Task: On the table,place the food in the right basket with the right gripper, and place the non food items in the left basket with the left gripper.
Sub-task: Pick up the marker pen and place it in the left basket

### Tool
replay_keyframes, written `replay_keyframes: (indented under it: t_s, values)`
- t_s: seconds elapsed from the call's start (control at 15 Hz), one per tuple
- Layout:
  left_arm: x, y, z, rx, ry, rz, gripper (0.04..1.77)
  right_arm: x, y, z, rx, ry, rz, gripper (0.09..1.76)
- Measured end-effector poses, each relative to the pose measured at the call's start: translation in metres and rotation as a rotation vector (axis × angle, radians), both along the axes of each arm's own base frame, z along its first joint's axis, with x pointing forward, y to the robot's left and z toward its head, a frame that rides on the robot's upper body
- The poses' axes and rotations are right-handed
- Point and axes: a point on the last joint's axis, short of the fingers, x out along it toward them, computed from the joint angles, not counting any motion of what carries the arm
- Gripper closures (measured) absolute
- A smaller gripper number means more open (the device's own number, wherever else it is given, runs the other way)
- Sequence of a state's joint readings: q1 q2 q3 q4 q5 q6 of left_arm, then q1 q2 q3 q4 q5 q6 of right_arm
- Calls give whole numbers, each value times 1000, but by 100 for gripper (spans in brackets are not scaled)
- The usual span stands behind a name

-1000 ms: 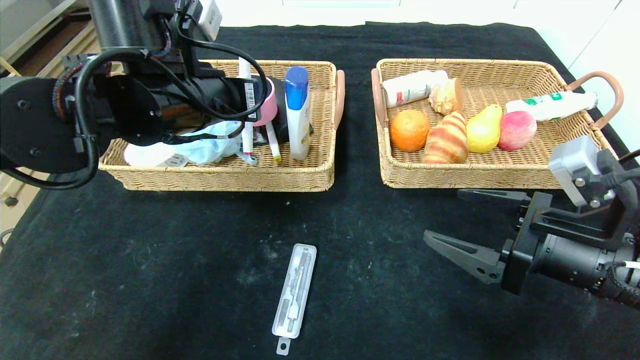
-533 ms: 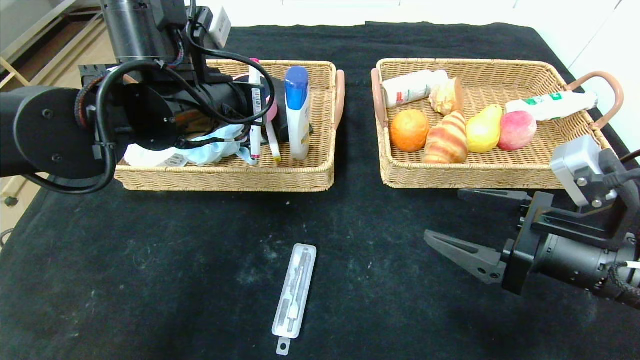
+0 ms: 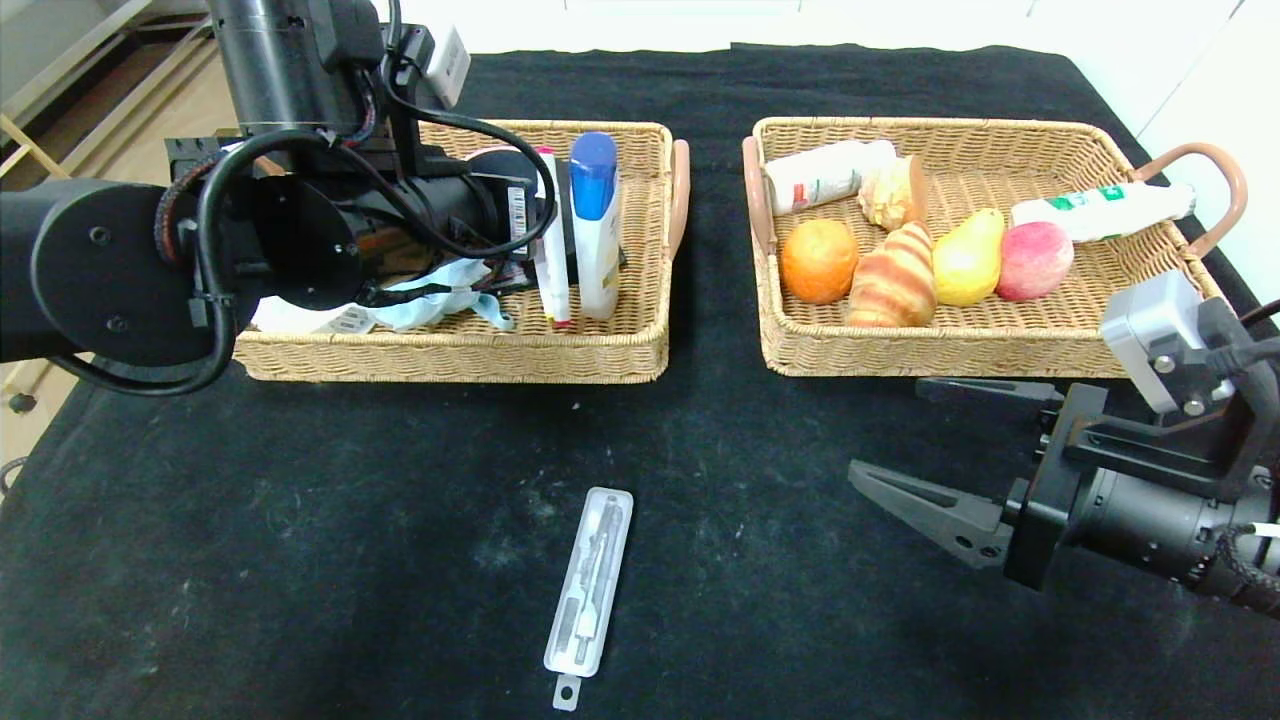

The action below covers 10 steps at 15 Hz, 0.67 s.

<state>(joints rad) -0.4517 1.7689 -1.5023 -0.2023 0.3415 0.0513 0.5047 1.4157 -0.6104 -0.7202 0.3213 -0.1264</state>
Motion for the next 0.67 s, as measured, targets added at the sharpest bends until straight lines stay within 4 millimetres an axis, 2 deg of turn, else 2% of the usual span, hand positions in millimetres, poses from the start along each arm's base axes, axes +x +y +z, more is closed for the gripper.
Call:
replay_keyframes:
  t_s: [0.27, 0.67]
  values:
    - [-1, -1, 0, 6, -1, -4, 32, -1, 1, 0, 0, 1, 5, 14]
    - [-11, 3, 2, 14, 6, 14, 20, -1, 2, -1, -2, 4, 9, 14]
